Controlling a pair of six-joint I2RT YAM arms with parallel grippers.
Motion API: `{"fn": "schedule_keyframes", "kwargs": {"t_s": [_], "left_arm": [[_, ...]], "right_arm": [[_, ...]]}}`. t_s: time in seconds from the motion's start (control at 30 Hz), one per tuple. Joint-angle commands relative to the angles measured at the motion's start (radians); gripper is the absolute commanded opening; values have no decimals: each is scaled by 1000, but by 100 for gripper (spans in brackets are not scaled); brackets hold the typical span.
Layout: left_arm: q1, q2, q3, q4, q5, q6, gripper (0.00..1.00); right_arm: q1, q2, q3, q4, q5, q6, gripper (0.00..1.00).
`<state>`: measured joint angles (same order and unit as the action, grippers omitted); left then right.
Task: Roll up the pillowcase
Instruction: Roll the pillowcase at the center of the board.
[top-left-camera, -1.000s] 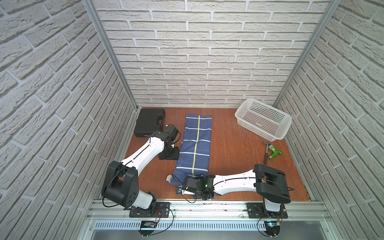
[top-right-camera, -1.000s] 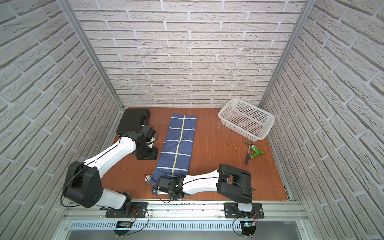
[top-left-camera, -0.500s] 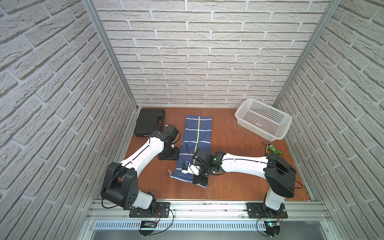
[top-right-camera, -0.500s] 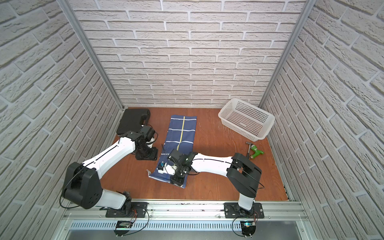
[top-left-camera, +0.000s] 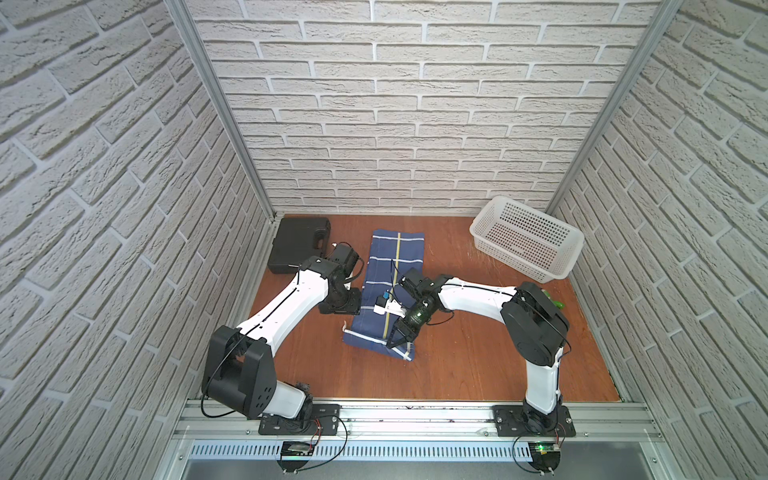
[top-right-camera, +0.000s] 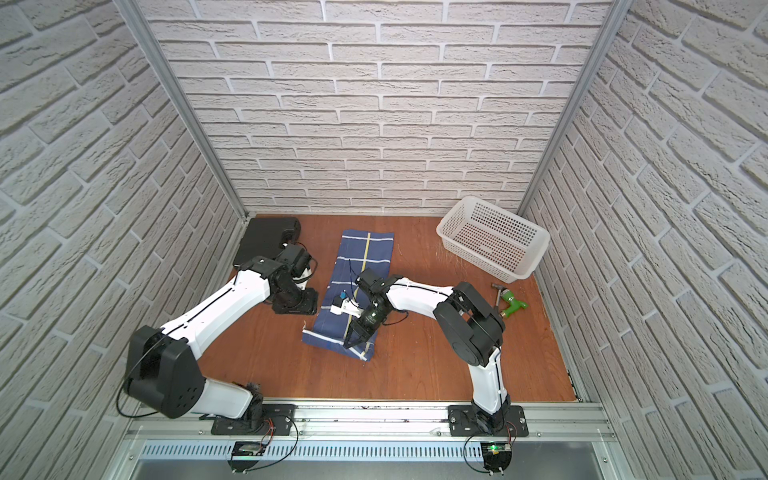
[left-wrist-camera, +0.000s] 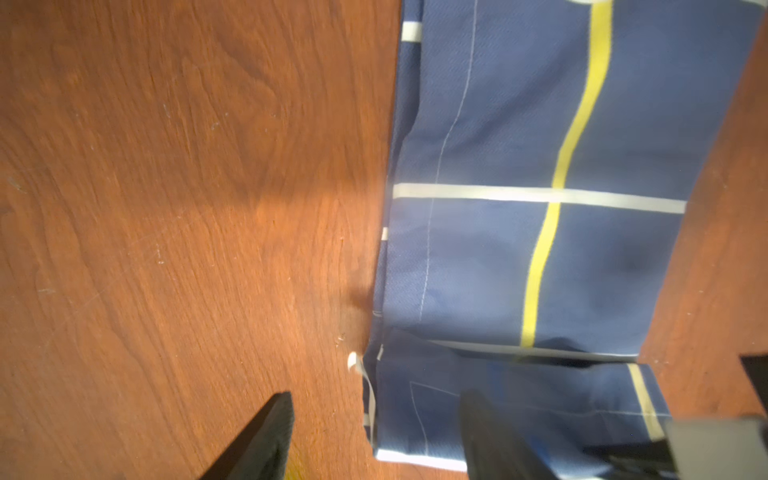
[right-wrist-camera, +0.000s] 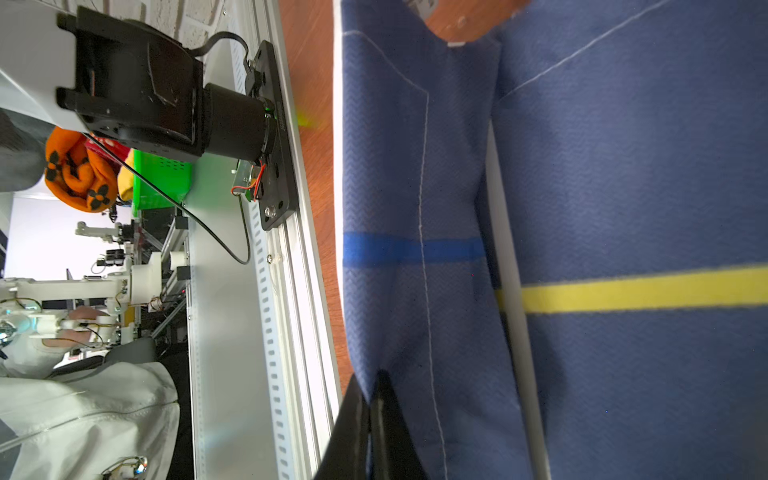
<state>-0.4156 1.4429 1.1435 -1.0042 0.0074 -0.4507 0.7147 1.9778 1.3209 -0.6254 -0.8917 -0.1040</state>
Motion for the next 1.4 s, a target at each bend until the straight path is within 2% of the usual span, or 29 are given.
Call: {"fn": "schedule_keyframes", "kwargs": {"t_s": [0.0,0.43,0.6,0.77,1.07,1.2,1.37], "left_arm": [[-27,-30,16,-48,3,-29,68],[-197,-38,-47,-41,34,-205,68],[-189,19,-62,27,45,-180,68],[-134,95,-76,112,58,-141,67],[-109,189,-73,155,86,-90,67],[-86,214,-74,168,86,-64,67],[-75,249,-76,176,83,-47,67]], "right_arm": [[-32,29,46,-27,-60,-21,5],[-98,119,128,-3,-15,-28,5],[-110,141,137,26,11,-18,8],[-115,127,115,53,51,-16,13],[-135,82,72,75,127,-22,18],[-140,27,39,95,170,-19,22],[-144,-92,-10,111,245,-15,31]]}}
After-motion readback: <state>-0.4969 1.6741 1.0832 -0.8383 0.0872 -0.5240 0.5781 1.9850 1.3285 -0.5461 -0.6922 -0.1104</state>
